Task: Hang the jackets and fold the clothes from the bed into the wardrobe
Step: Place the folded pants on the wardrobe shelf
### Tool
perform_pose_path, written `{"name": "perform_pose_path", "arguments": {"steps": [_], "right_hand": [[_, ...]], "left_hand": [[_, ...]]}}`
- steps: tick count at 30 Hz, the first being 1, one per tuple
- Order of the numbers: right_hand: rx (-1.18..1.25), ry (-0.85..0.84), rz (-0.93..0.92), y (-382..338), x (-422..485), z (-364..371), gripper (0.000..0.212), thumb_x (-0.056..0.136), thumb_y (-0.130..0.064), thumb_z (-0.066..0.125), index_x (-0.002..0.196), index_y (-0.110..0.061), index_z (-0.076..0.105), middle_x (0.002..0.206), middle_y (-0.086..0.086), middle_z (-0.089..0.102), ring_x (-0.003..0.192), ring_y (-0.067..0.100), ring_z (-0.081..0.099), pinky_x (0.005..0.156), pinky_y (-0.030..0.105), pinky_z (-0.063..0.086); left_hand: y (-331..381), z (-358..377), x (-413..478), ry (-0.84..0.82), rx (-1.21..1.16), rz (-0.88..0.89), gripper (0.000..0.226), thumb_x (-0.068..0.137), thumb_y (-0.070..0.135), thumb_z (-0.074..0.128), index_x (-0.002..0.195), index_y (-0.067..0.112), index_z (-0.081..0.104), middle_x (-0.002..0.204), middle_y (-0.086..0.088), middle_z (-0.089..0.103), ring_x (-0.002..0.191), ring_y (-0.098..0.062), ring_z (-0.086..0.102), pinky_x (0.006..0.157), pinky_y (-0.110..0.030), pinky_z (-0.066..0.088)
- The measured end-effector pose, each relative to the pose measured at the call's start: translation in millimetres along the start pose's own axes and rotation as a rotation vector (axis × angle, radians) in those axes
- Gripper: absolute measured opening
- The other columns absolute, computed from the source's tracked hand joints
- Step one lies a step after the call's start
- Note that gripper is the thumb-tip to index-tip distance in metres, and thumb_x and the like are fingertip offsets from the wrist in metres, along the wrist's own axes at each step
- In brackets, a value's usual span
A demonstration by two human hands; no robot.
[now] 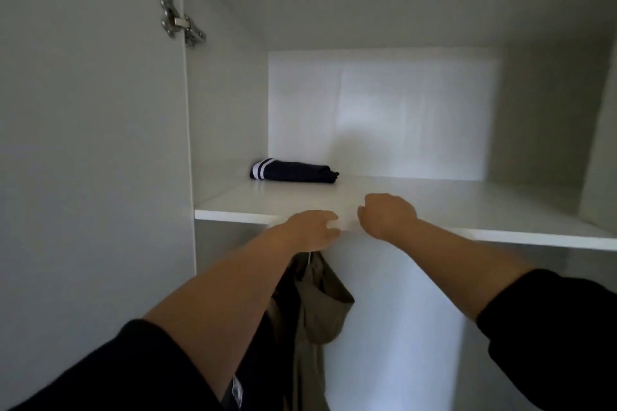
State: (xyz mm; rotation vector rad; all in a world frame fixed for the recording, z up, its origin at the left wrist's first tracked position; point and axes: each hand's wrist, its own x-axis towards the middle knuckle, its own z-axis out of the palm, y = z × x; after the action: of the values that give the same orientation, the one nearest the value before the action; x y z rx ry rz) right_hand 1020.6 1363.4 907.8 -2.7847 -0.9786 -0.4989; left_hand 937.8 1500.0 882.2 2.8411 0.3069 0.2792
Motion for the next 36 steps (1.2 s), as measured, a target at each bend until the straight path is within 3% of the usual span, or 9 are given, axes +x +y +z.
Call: {"name": "perform_pose_path", "arguments": {"steps": [4, 8, 11, 14, 21, 31, 36], "right_hand": [[-0.029, 0.041, 0.147, 38.7, -102.1, 2.1, 0.028, 0.099, -0.023, 0.034, 0.118, -0.010, 0.051, 0.118, 0.010, 0.060, 0.106, 0.027, 0.057, 0.075, 0.030, 0.036], [-0.092, 0.012, 0.270, 83.1, -215.6, -3.8, 0.033, 0.097, -0.025, 0.034, 0.125, -0.011, 0.046, 0.128, 0.012, 0.051, 0.118, 0.029, 0.047, 0.091, 0.036, 0.039], [-0.270, 0.023, 0.372, 124.3, -303.9, -23.5, 0.052, 0.096, -0.028, 0.036, 0.144, -0.011, 0.031, 0.154, 0.016, 0.022, 0.143, 0.031, 0.016, 0.115, 0.049, 0.013], [-0.359, 0.169, 0.460, 170.5, -399.6, -51.6, 0.058, 0.094, -0.027, 0.037, 0.148, -0.013, 0.023, 0.160, 0.014, 0.002, 0.147, 0.030, -0.003, 0.115, 0.053, -0.003], [-0.506, 0.189, 0.790, 258.5, -645.1, -120.5, 0.059, 0.096, -0.033, 0.036, 0.149, -0.014, 0.019, 0.160, 0.013, -0.003, 0.147, 0.031, -0.007, 0.115, 0.053, -0.006], [-0.652, 0.104, 1.209, 308.8, -1071.3, -238.6, 0.062, 0.093, -0.032, 0.044, 0.147, -0.011, 0.023, 0.160, 0.013, 0.004, 0.148, 0.029, 0.000, 0.116, 0.051, -0.001], [-0.619, 0.041, 1.392, 313.3, -1223.9, -261.8, 0.063, 0.091, -0.028, 0.047, 0.147, -0.012, 0.023, 0.160, 0.012, 0.003, 0.147, 0.027, -0.001, 0.117, 0.050, -0.001]], "left_hand": [[56.1, 51.5, -59.4, 0.060, -0.113, 0.160, 0.057, 0.100, 0.027, 0.045, 0.149, 0.009, 0.023, 0.155, -0.010, 0.025, 0.143, -0.026, 0.023, 0.118, -0.037, 0.016], [122.7, 97.1, -117.7, 0.060, -0.010, 0.226, 0.064, 0.098, 0.036, 0.045, 0.152, 0.019, 0.014, 0.160, -0.004, 0.010, 0.147, -0.021, 0.008, 0.119, -0.043, 0.010], [189.6, 115.3, -157.3, 0.102, 0.032, 0.385, 0.067, 0.095, 0.035, 0.048, 0.152, 0.020, 0.016, 0.160, -0.004, 0.009, 0.147, -0.021, 0.008, 0.118, -0.043, 0.011], [274.7, 133.4, -202.8, 0.152, 0.035, 0.589, 0.070, 0.093, 0.034, 0.049, 0.152, 0.020, 0.014, 0.160, -0.003, 0.005, 0.146, -0.021, 0.007, 0.118, -0.041, 0.010], [482.1, 193.1, -351.2, 0.148, -0.001, 0.969, 0.075, 0.091, 0.037, 0.046, 0.153, 0.022, 0.005, 0.161, -0.002, -0.003, 0.147, -0.018, -0.003, 0.117, -0.042, 0.002], [743.8, 287.9, -657.3, -0.010, -0.175, 1.229, 0.075, 0.094, 0.042, 0.037, 0.152, 0.022, -0.006, 0.160, -0.005, -0.012, 0.147, -0.023, -0.010, 0.117, -0.047, -0.001], [830.3, 330.4, -792.7, -0.089, -0.179, 1.399, 0.075, 0.094, 0.036, 0.038, 0.152, 0.022, -0.008, 0.159, -0.005, -0.015, 0.146, -0.023, -0.014, 0.116, -0.047, -0.004]]}}
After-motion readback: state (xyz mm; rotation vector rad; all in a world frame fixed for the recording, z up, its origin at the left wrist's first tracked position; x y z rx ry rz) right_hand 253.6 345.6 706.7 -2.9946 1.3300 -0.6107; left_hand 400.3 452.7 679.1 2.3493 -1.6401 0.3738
